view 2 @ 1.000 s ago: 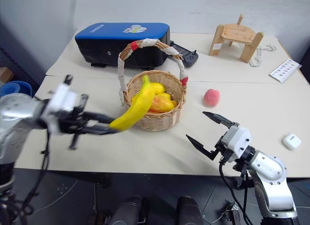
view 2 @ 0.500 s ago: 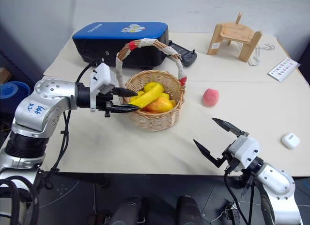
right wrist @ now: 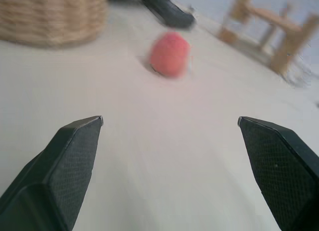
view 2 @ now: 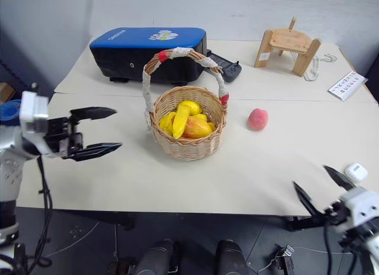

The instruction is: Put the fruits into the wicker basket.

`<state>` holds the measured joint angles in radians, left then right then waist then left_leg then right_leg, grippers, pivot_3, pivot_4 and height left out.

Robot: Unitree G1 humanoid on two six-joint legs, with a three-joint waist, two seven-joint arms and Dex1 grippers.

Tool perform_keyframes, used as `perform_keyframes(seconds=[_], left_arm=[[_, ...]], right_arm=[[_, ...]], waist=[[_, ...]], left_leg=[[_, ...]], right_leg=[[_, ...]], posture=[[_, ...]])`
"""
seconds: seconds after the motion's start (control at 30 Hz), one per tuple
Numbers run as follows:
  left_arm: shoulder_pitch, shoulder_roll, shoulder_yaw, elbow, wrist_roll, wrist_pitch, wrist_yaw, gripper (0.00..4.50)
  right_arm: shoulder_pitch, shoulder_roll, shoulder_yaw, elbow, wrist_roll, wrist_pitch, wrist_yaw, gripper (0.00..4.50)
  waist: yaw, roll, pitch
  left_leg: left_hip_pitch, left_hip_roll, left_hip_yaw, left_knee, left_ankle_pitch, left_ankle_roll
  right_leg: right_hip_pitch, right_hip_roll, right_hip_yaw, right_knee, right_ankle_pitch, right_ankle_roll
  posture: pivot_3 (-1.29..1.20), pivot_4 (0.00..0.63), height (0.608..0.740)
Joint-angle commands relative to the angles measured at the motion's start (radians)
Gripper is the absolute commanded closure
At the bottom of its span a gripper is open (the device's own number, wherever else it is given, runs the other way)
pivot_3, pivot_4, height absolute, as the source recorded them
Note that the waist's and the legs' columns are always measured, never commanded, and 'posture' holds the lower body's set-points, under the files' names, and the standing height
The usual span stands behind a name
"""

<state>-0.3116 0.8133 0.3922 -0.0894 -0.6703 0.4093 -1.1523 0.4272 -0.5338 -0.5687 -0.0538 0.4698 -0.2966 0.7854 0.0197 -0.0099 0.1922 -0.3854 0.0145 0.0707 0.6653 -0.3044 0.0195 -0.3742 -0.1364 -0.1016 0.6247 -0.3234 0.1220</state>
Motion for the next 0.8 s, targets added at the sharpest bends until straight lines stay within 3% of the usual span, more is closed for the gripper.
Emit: perform_keyframes(seconds=[0.03,0.2,0.33,0.5,0.63,0.8], left_arm=[[0.021,0.016,0.065,-0.048,-0.061,0.043,0.033,0.04],[0.034,0.061,0.074,-0.043,-0.101,0.092,-0.007,0.04],[0.033,0.057,0.043,-0.023,-0.076,0.070,-0.017,0.04],[0.029,0.020,-0.008,-0.033,-0.059,0.042,-0.005,0.04],[0.022,0.003,-0.033,-0.037,-0.048,0.028,0.006,0.04],[0.018,-0.025,-0.043,-0.078,-0.060,0.036,0.044,0.04]], right_arm=[[-0.038,-0.003,-0.028,-0.011,0.040,0.013,-0.016,0.00],[-0.279,-0.106,0.058,-0.116,0.115,0.284,-0.104,0.00],[-0.625,-0.220,0.232,-0.126,0.073,0.749,-0.322,0.00],[-1.001,-0.165,0.423,-0.029,0.032,1.021,-0.414,0.00],[-1.159,-0.093,0.491,0.116,-0.029,1.137,-0.474,0.00],[-1.306,-0.027,0.567,0.396,-0.213,1.008,-0.552,0.00]], waist=[[-0.002,0.000,0.000],[-0.023,0.003,0.002],[-0.039,0.007,0.003],[-0.036,0.007,0.003],[-0.025,0.006,0.003],[-0.024,0.006,0.003]], left_leg=[[0.000,0.000,0.000,0.000,0.000,0.000],[0.002,0.000,0.000,0.000,0.000,-0.001],[0.002,0.000,0.001,-0.001,0.000,-0.003],[-0.002,0.001,-0.004,-0.002,0.001,-0.005],[-0.006,0.000,-0.003,-0.001,0.000,-0.003],[-0.007,-0.002,-0.002,0.000,0.000,-0.001]], right_leg=[[0.000,0.000,0.000,-0.001,0.000,0.000],[0.000,-0.004,0.002,0.000,0.001,-0.002],[-0.003,-0.008,-0.001,0.003,0.000,-0.004],[-0.005,-0.001,-0.003,0.005,-0.001,-0.004],[-0.006,0.000,-0.005,0.003,0.001,-0.002],[-0.006,-0.001,-0.004,0.002,0.001,0.000]], posture=[[0.00,0.150,0.740],[0.00,0.150,0.740],[0.00,0.150,0.740],[0.00,0.150,0.740],[0.00,0.150,0.740],[0.00,0.150,0.740]])
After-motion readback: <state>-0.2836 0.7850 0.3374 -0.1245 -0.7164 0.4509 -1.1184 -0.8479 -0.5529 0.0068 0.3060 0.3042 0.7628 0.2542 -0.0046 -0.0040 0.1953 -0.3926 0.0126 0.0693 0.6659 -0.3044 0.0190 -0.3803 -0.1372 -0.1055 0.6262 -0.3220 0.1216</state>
